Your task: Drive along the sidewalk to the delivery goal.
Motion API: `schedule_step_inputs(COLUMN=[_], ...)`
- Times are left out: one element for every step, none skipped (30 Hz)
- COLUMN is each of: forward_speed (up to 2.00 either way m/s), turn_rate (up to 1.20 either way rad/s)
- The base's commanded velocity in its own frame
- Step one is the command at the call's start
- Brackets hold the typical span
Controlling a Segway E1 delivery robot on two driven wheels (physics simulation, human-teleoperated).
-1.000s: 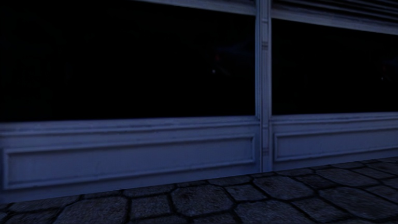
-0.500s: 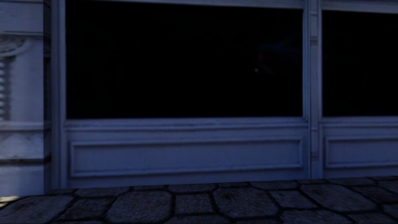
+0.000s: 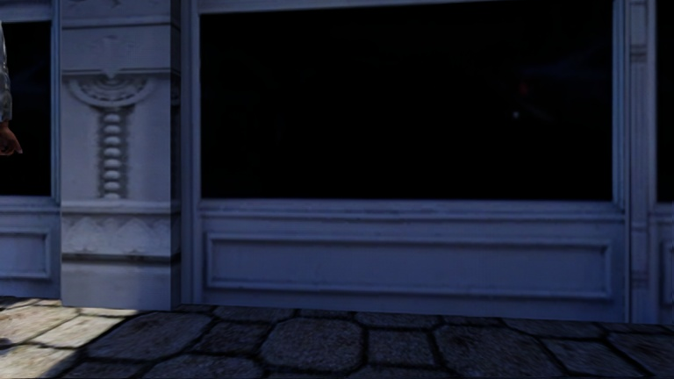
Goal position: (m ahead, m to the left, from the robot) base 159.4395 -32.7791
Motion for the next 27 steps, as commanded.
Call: schedule_step_inputs(forward_speed=[0.0, 0.0, 0.0, 0.0, 0.0, 0.0, 0.0, 0.0, 0.0, 0.0, 0.0, 0.0, 0.0, 0.0, 0.0, 0.0, 0.0, 0.0, 0.0, 0.0, 0.0, 0.0, 0.0, 0.0, 0.0, 0.0, 0.0], turn_rate=[0.53, 0.53, 0.53, 0.53, 0.53, 0.53, 0.51, 0.5, 0.5, 0.5, 0.5, 0.5, 0.5, 0.5, 0.5, 0.49, 0.49, 0.49, 0.49, 0.51, 0.51, 0.53, 0.58, 0.6, 0.6, 0.6, 0.63])
